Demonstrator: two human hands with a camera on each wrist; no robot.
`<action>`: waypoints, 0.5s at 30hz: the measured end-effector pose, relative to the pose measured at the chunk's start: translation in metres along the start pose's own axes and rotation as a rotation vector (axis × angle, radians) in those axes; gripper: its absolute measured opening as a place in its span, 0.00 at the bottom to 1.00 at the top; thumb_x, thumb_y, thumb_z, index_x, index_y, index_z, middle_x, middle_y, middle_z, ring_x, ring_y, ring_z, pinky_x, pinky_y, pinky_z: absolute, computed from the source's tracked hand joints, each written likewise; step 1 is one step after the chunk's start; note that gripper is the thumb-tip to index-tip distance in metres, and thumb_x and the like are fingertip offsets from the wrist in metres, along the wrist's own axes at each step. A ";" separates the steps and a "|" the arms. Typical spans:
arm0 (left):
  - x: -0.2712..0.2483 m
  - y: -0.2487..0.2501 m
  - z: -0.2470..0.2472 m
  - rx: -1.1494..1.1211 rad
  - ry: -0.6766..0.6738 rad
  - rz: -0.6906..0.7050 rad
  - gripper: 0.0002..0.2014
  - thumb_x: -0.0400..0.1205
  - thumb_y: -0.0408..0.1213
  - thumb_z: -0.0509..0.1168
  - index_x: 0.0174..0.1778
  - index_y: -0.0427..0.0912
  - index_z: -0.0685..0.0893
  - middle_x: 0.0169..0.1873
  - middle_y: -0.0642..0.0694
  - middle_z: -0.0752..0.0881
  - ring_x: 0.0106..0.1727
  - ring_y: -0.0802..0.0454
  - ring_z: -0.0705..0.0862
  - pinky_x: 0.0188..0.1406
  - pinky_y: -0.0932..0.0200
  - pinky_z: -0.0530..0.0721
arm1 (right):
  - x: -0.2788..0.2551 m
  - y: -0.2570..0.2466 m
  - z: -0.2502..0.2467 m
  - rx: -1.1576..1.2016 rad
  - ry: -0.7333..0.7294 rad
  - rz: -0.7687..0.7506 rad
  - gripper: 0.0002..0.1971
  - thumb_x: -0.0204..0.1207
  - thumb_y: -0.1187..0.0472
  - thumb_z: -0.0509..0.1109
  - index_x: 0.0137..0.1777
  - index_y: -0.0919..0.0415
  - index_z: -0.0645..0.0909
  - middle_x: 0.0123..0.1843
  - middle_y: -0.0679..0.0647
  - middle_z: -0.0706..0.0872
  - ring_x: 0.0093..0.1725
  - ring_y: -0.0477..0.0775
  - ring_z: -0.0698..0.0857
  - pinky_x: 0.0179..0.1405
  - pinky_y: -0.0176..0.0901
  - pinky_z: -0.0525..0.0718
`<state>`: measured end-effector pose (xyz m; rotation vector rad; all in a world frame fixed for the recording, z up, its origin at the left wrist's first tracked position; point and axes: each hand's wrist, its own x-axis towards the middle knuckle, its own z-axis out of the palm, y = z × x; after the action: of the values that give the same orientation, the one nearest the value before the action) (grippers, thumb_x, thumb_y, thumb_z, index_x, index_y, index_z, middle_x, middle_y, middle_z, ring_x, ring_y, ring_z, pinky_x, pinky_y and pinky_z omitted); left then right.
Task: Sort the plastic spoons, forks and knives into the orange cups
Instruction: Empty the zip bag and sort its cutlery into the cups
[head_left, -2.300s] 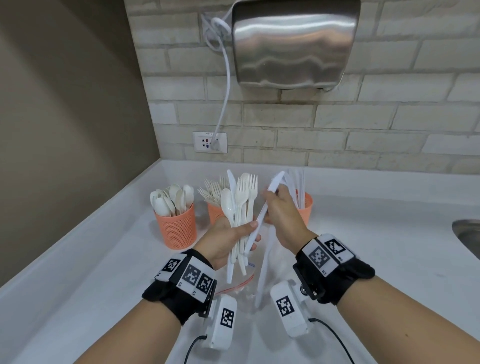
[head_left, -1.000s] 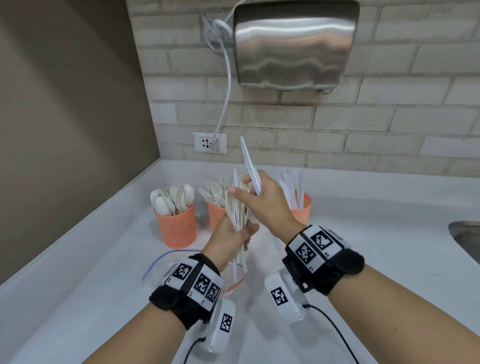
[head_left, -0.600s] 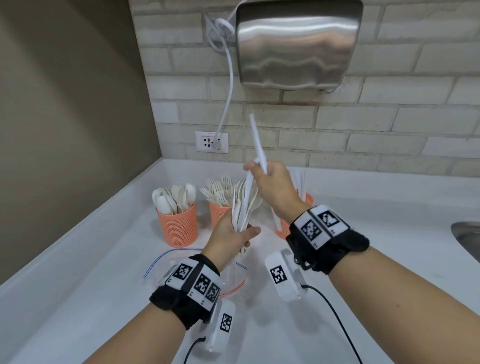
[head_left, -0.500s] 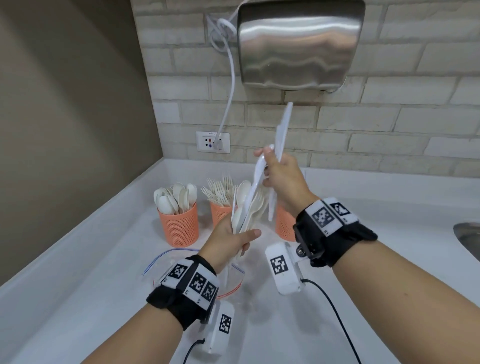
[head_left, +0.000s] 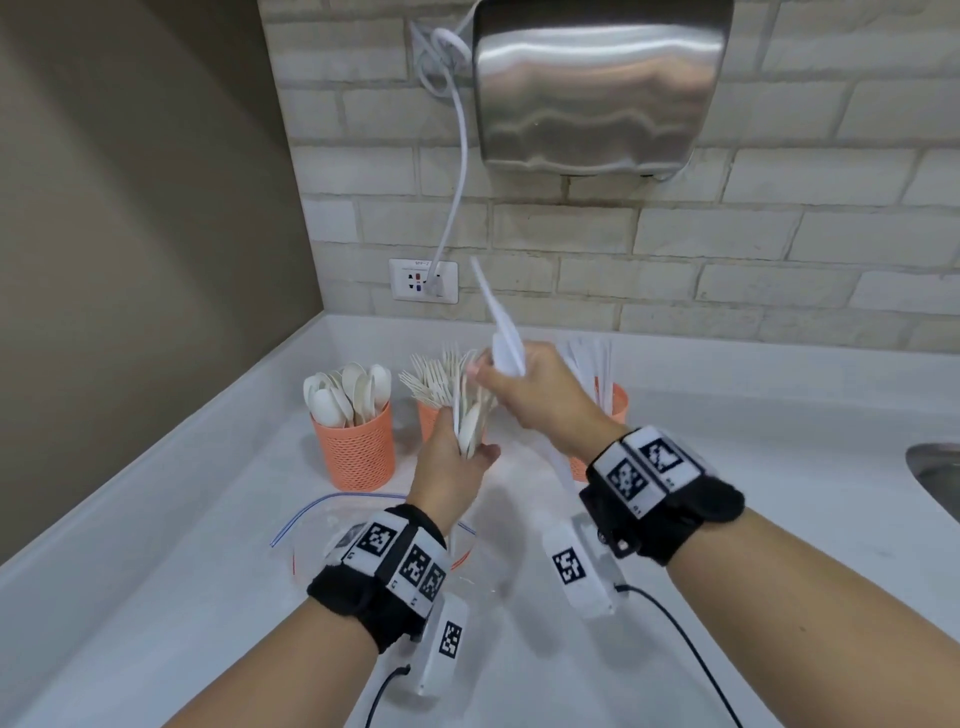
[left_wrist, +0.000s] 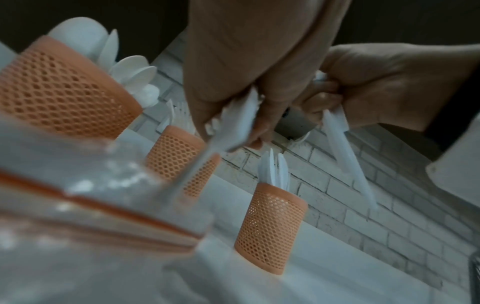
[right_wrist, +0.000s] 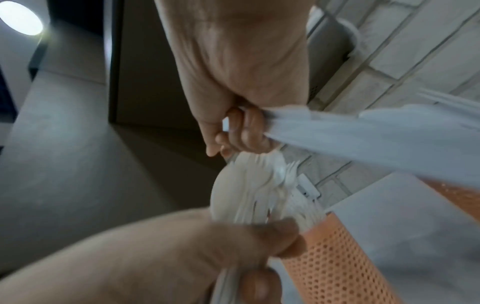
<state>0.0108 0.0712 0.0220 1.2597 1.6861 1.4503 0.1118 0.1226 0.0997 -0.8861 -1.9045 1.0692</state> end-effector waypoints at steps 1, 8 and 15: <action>0.000 0.001 0.002 0.060 0.026 0.036 0.16 0.79 0.29 0.65 0.60 0.45 0.71 0.44 0.43 0.81 0.39 0.47 0.80 0.37 0.58 0.78 | -0.001 0.004 0.006 -0.093 0.009 -0.006 0.12 0.73 0.55 0.74 0.32 0.57 0.79 0.23 0.49 0.76 0.18 0.41 0.74 0.21 0.36 0.72; -0.005 -0.001 0.008 0.289 0.189 0.156 0.19 0.79 0.28 0.65 0.65 0.35 0.71 0.49 0.38 0.85 0.51 0.41 0.84 0.45 0.52 0.80 | -0.004 0.005 0.021 -0.348 0.033 0.014 0.16 0.71 0.61 0.74 0.25 0.59 0.73 0.21 0.49 0.72 0.20 0.46 0.71 0.18 0.34 0.68; -0.003 -0.002 0.014 0.181 0.143 0.063 0.16 0.81 0.33 0.63 0.65 0.36 0.71 0.39 0.38 0.80 0.36 0.44 0.77 0.35 0.56 0.74 | 0.003 -0.018 -0.008 -0.057 0.281 -0.096 0.11 0.83 0.62 0.59 0.38 0.59 0.71 0.27 0.47 0.70 0.22 0.42 0.69 0.16 0.25 0.66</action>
<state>0.0243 0.0742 0.0165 1.3429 1.9246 1.4821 0.1141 0.1209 0.1194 -0.9153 -1.7302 0.7910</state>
